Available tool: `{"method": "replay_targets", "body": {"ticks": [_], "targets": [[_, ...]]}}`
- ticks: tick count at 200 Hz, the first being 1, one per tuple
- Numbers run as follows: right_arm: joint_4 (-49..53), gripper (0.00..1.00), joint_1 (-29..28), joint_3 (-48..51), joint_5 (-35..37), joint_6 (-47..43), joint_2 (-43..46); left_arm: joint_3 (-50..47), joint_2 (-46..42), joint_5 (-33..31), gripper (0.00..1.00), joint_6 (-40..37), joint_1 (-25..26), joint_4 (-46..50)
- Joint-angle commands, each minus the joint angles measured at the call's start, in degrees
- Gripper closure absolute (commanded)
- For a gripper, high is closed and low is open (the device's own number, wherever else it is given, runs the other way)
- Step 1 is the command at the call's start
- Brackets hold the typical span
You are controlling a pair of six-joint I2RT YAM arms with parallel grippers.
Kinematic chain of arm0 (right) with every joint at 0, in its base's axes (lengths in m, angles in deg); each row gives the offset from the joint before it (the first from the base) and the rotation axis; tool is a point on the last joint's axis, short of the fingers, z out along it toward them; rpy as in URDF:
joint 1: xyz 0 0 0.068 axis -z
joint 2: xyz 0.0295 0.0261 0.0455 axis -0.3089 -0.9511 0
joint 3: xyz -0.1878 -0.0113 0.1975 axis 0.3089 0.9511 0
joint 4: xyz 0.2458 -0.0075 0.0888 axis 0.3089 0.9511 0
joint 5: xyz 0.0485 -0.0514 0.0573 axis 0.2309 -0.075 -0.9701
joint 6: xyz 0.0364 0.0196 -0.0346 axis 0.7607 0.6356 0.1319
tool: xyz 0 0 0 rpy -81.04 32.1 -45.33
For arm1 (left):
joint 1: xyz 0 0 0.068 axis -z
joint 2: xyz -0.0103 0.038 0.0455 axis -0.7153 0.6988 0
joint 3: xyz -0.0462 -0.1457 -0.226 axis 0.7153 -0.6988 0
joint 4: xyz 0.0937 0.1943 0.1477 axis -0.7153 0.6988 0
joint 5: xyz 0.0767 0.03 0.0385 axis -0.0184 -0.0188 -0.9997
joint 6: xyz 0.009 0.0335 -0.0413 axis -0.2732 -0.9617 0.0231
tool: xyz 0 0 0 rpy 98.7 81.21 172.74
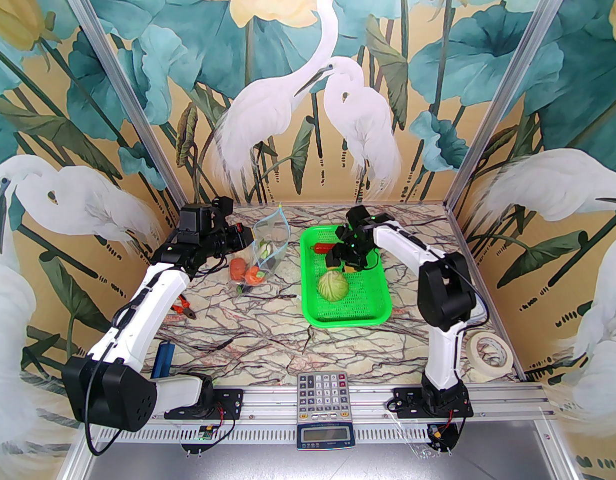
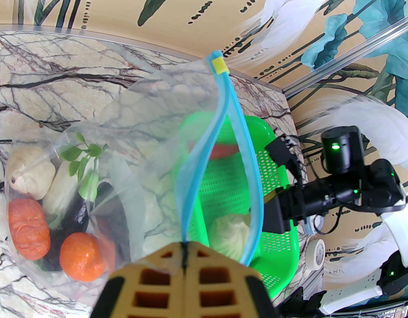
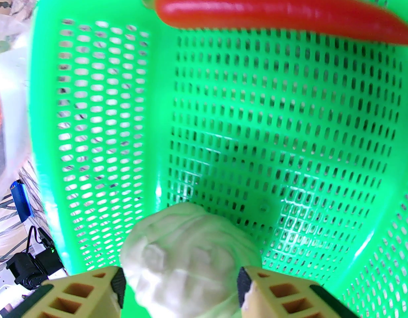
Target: Place the food in the zip-top bag and seal the zipper
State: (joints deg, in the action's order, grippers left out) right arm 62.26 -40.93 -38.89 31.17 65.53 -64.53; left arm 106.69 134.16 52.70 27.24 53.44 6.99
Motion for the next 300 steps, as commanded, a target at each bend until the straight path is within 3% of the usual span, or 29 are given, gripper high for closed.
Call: {"method": "replay_targets", "body": {"ticks": [1,24,52,91,135,140,189,259,300], "targets": [[-6.58,0.37,-0.57,-0.05,8.03,0.84,3.27,1.81,0.94,1.13,1.0,-0.59,-0.12,-0.48],[-9.66,0.37,-1.32,-2.25,15.37,0.0,1.69,1.64,1.12,1.02,0.99,-0.2,-0.12,-1.13],[-3.13,0.3,-1.61,-9.01,11.36,-0.36,-3.21,1.72,0.77,0.51,0.99,-0.28,-0.14,-0.66],[-6.24,0.21,-2.53,-0.68,7.54,-0.01,1.3,1.37,0.11,-0.74,0.92,-0.76,-0.12,0.26],[-5.27,0.19,-5.75,5.94,13.54,-0.3,5.31,1.9,0.38,-1.11,0.84,-1.07,-0.13,0.39],[-5.42,0.13,-6.04,6.61,13.58,-0.3,5.66,1.9,0.46,-1.16,0.84,-1.07,-0.12,0.29],[-6.4,0.0,-7.6,8.11,11.78,0.61,3.82,2.51,1.62,-0.61,0.83,-0.66,-0.12,-0.04],[-1.92,0.0,-7.66,3.46,16.34,1.29,-3.15,2.42,0.74,-1.29,0.83,-1.04,-0.15,0.97],[-1.61,0.09,-7.77,3.52,16.52,1.46,-3.41,2.51,0.65,-1.51,0.83,-1.25,-0.13,1.17]]}}
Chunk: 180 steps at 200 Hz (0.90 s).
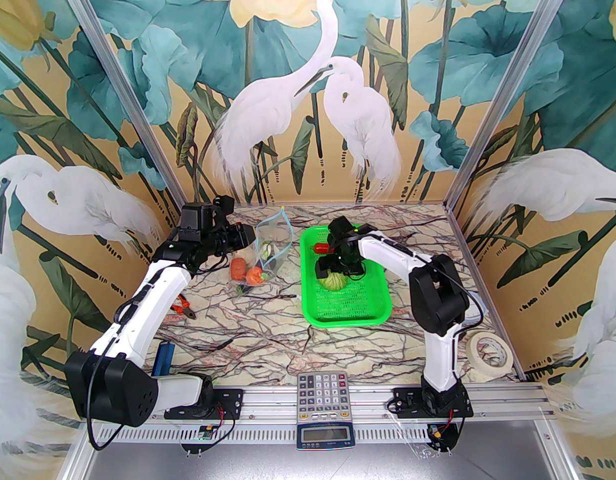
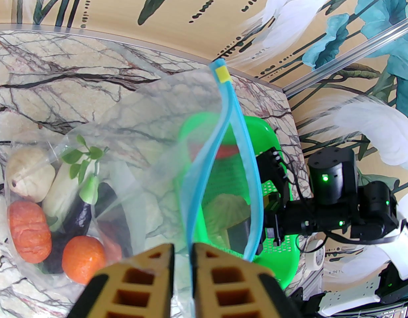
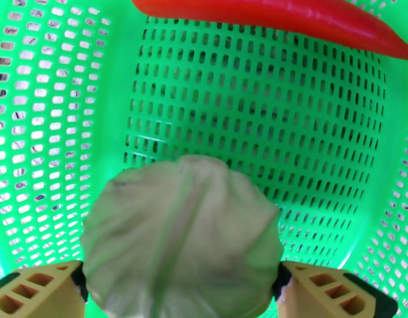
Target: Place the food in the zip-top bag and seal the zipper
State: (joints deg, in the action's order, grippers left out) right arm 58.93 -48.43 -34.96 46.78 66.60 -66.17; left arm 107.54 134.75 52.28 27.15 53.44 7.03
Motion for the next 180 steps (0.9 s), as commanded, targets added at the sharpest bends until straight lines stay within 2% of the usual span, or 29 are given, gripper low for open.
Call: {"method": "replay_targets", "body": {"ticks": [1,26,35,45,72,88,116,150,180], "targets": [[1.76,0.09,-0.3,-0.44,0.86,0.39,-1.81,1.66,0.06,-1.03,0.83,-1.16,-0.12,1.11],[2.32,0.16,-0.29,-0.34,0.03,0.3,-2.6,2.08,0.39,1.28,0.79,-0.95,-0.13,-0.29],[2.27,0.16,-0.24,-0.26,-0.24,0.38,-2.55,1.97,-0.04,2.37,0.7,-1.03,-0.17,-1.71],[2.07,0.16,-0.25,-0.04,-0.39,0.47,-2.35,1.67,-0.99,2.64,0.66,-1.07,-0.05,-3.34],[1.8,0.15,-0.24,0.05,-0.25,0.65,-1.85,1.89,-2.6,0.4,0.6,-2.65,0.26,-3.47],[1.93,0.15,-0.24,-0.05,-0.72,0.56,-1.94,2.83,-2.58,-1.62,0.6,-4.94,1.48,-1.25],[1.89,0.15,-0.26,-0.03,-1.2,0.66,-1.94,5.87,-2.17,-10.43,0.6,-11.31,9.31,1.95],[1.56,0.15,-0.24,0.41,-1.38,0.73,-1.73,12.59,3.78,-15.58,0.59,-15.63,18.29,6.13],[0.75,0.15,-0.32,1.54,-1.44,0.97,-0.94,18.4,11.73,-19.97,0.59,-18.57,23.37,11.57]]}}
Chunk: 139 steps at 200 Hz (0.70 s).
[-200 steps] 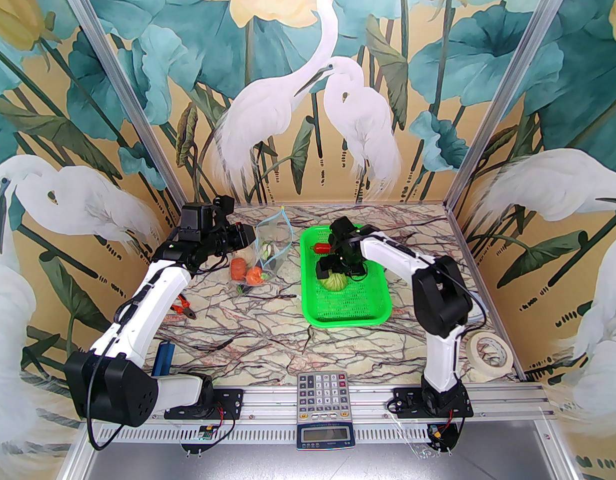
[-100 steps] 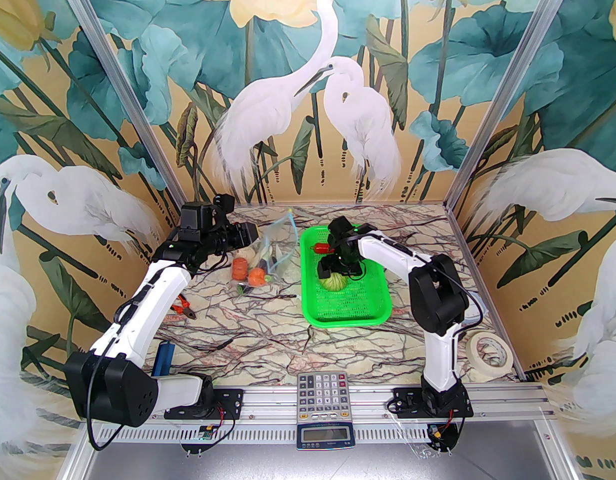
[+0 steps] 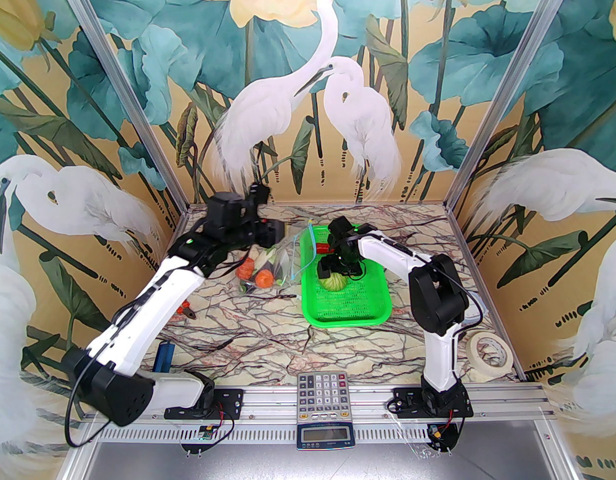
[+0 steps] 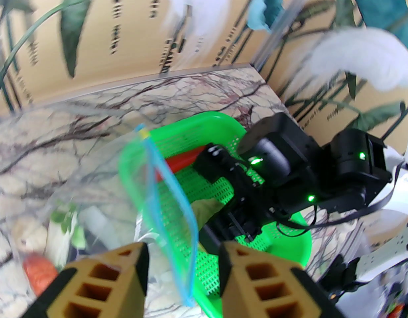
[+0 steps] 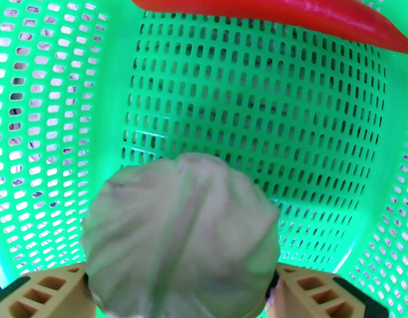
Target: Place the food in the zip-top bag and seal the zipper
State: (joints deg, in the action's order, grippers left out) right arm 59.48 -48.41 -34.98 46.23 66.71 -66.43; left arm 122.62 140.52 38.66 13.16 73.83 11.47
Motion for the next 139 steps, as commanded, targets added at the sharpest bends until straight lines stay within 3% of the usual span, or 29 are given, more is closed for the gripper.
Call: {"method": "replay_targets", "body": {"ticks": [1,51,84,139], "targets": [[0.2,0.15,-0.3,1.61,-0.91,0.87,-0.65,3.47,6.19,-6.52,0.59,-4.62,3.14,7.3],[-0.58,0.14,-0.27,2.69,-1.62,0.98,-0.27,9.89,14.79,-7.16,0.58,-4.04,5.18,12.91],[-0.59,0.14,-0.18,2.52,-1.96,0.45,-0.42,13.84,18.91,-12.95,0.6,-2.75,5.68,17.28],[-0.39,0.14,0.33,2.01,-2.68,-0.42,-1.26,17.35,22.56,-16.64,0.66,-2.17,5.76,22.04]]}}
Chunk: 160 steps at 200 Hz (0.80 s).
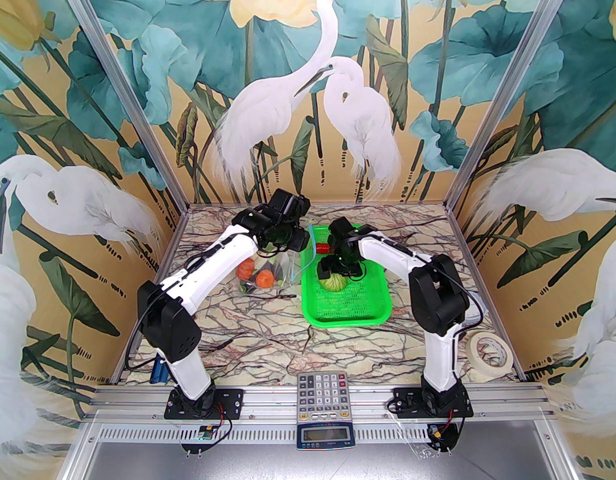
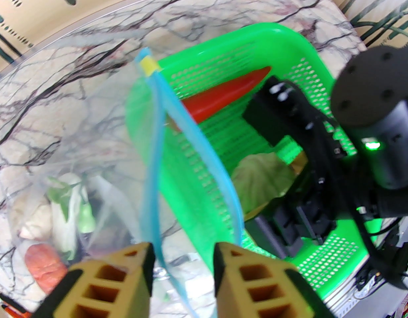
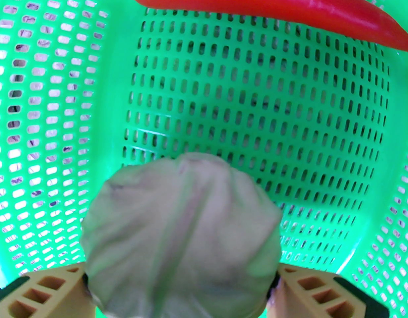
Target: Place the food in the zip-top bag and seal the zipper
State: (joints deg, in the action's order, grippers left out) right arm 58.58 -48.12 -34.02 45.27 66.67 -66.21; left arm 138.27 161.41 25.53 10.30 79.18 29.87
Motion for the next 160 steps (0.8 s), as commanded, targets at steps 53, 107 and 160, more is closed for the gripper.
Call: {"method": "replay_targets", "body": {"ticks": [53,107,160], "targets": [[0.99,0.14,0.93,0.2,-2.62,-1.35,-2.39,3.49,3.33,-5.63,0.68,0.01,0.5,4.76],[1.77,0.14,1.31,-0.79,-2.99,-1.83,-2.94,6.3,5.64,-7.15,0.92,-0.14,0.5,7.16],[2.68,0.15,1.4,-0.22,-1.99,-1.71,-2.73,6.48,2.59,-7.29,1.0,0.37,-1.52,7.99]]}}
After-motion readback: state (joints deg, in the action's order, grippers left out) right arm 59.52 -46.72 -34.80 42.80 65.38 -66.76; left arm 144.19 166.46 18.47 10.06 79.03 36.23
